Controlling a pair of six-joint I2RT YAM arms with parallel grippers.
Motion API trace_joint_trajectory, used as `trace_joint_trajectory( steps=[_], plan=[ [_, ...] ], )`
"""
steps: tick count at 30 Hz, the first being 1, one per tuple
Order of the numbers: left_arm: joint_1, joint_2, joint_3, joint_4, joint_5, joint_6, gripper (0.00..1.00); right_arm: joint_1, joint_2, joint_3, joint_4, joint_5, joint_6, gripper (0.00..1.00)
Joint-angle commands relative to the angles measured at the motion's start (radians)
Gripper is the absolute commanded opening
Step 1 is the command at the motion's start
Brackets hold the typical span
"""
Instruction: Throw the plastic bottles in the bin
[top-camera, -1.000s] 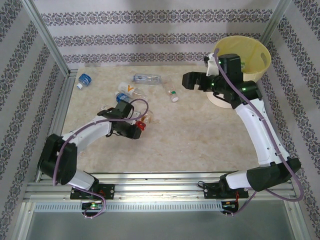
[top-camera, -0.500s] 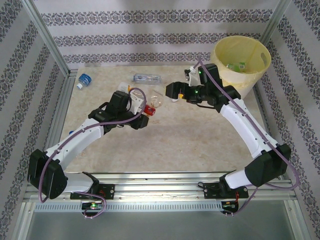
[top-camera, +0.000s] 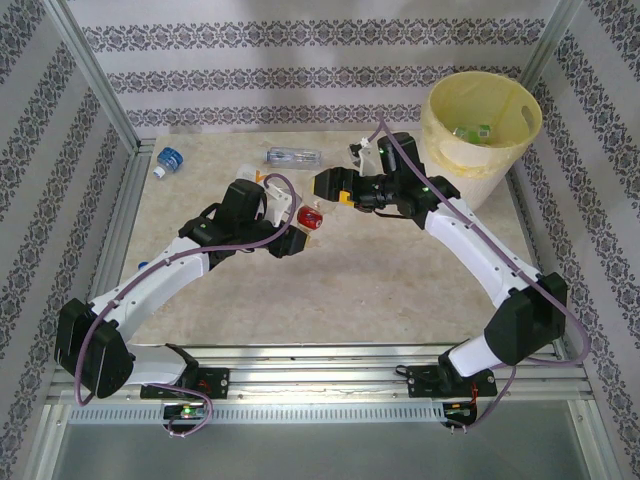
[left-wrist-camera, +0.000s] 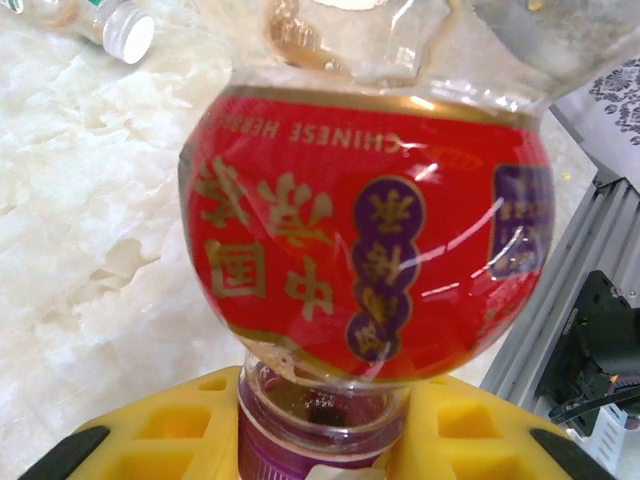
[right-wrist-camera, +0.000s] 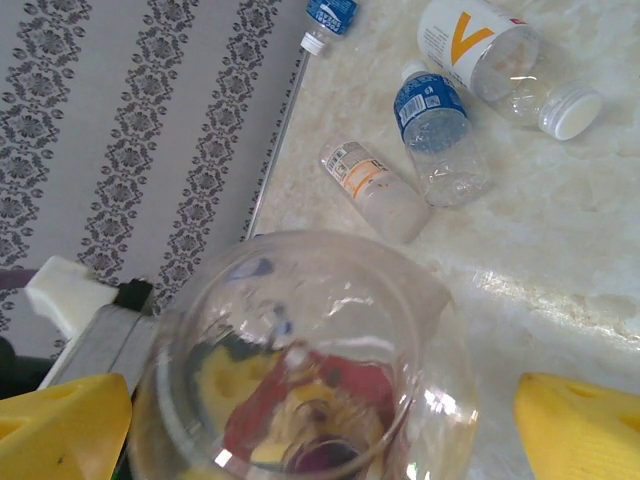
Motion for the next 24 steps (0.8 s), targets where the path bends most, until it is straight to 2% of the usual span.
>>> trace_joint_trajectory(
  steps=[1,6,12,14,15,18,20,22,24],
  plan=[
    [-0.019,-0.024,0.033,0.055,0.043,-0.007,0.26,0.016,0.023,0.009,0.046,-0.019,0.012,0.98],
    [-0.026,-0.020,0.034,0.059,0.037,-0.004,0.26,0.021,0.050,0.035,0.041,-0.025,0.014,0.96],
    [-0.025,-0.020,0.032,0.064,0.015,0.005,0.27,0.021,0.050,0.052,0.011,-0.036,0.019,0.81],
    [-0.026,-0.021,0.024,0.078,0.013,0.007,0.31,0.019,0.049,0.059,-0.008,-0.030,0.018,0.74],
    [-0.026,-0.021,0.019,0.087,0.012,0.007,0.34,0.017,0.050,0.062,-0.014,-0.030,0.019,0.71],
    [-0.025,-0.023,0.012,0.107,0.001,0.000,0.54,0.012,0.044,0.081,-0.040,-0.020,0.016,0.64],
    [-0.025,-0.019,0.014,0.113,-0.007,-0.011,0.81,0.005,0.036,0.098,-0.069,0.006,0.006,0.61],
    [-0.025,-0.020,0.006,0.134,-0.015,-0.028,0.92,-0.002,0.027,0.126,-0.109,0.036,-0.012,0.60],
    [-0.025,-0.025,-0.005,0.160,-0.018,-0.045,0.98,-0.014,0.017,0.166,-0.172,0.092,-0.044,0.61]
  ],
)
